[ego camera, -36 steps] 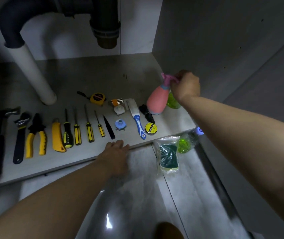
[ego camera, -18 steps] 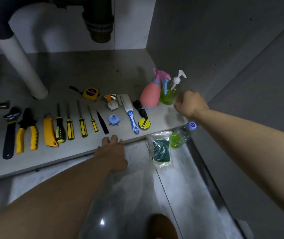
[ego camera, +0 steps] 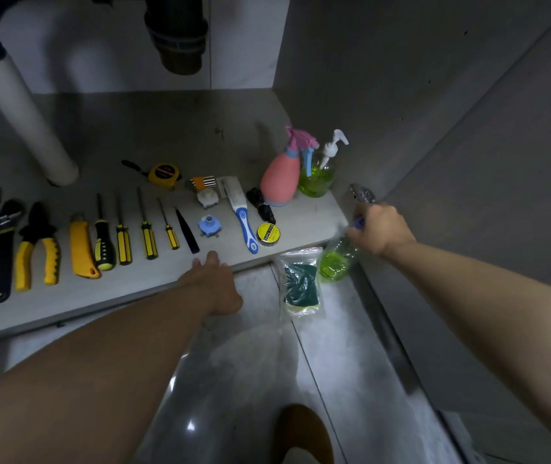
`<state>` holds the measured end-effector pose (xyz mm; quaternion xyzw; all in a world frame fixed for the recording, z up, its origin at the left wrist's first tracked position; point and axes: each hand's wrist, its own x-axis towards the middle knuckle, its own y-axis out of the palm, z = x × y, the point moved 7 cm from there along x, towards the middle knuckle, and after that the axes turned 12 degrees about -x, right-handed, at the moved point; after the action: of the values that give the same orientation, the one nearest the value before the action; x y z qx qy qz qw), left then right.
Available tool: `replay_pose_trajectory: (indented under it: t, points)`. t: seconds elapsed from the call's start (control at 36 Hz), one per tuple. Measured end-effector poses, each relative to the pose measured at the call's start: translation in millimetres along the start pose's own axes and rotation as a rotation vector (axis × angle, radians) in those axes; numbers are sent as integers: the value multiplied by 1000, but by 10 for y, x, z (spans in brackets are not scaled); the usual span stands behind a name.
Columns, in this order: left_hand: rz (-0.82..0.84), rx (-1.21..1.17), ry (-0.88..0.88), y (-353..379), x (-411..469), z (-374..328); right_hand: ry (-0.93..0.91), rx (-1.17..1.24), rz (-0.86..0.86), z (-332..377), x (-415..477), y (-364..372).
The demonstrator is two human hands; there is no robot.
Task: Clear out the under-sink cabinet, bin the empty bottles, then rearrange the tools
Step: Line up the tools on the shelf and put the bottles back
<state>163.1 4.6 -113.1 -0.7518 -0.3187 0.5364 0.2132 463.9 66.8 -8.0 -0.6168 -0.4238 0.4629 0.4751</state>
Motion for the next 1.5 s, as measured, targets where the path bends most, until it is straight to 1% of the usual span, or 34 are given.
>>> replay_pose_trajectory:
  t: [0.19, 0.28, 0.33, 0.56, 0.81, 0.92, 1.03, 1.06, 1.11, 1.19, 1.25, 1.31, 1.39, 1.5]
  points:
    - [-1, -26, 9, -27, -9, 31, -34, 127, -261, 29, 96, -736]
    - [-4, -24, 17, -27, -33, 17, -33, 188, -314, 45, 148, -902]
    - [-7, -29, 18, -22, -40, 15, -33, 215, -316, 65, 196, -943]
    - [-22, -30, 28, -17, -53, 13, -28, 207, -251, 202, 358, -773]
    - [-28, -13, 23, -17, -26, 13, 16, 221, -304, 242, 243, -583]
    - [-30, -4, 26, -2, -23, 20, 87, 292, -374, 205, 8, -431]
    - [-29, -11, 32, 18, -40, 20, 165, 447, -391, 162, -303, -57]
    - [-27, -5, 30, 22, -42, 19, 188, 473, -374, 148, -365, 68]
    - [-27, 5, 22, 29, -48, 20, 215, 475, -255, 143, -433, 380]
    - [-32, -8, 22, 41, -49, 30, 213, 476, 39, 197, -471, 925]
    - [-52, -21, 28, 44, -56, 37, 275, 525, 237, 240, -522, 1265]
    - [-85, -32, 31, 59, -68, 40, 351, 610, 372, 286, -589, 1521]
    - [-180, -50, 36, 119, -106, 50, 408, 752, 491, 355, -640, 1801]
    - [-361, -78, 53, 206, -186, 106, 418, 927, 535, 455, -643, 2037]
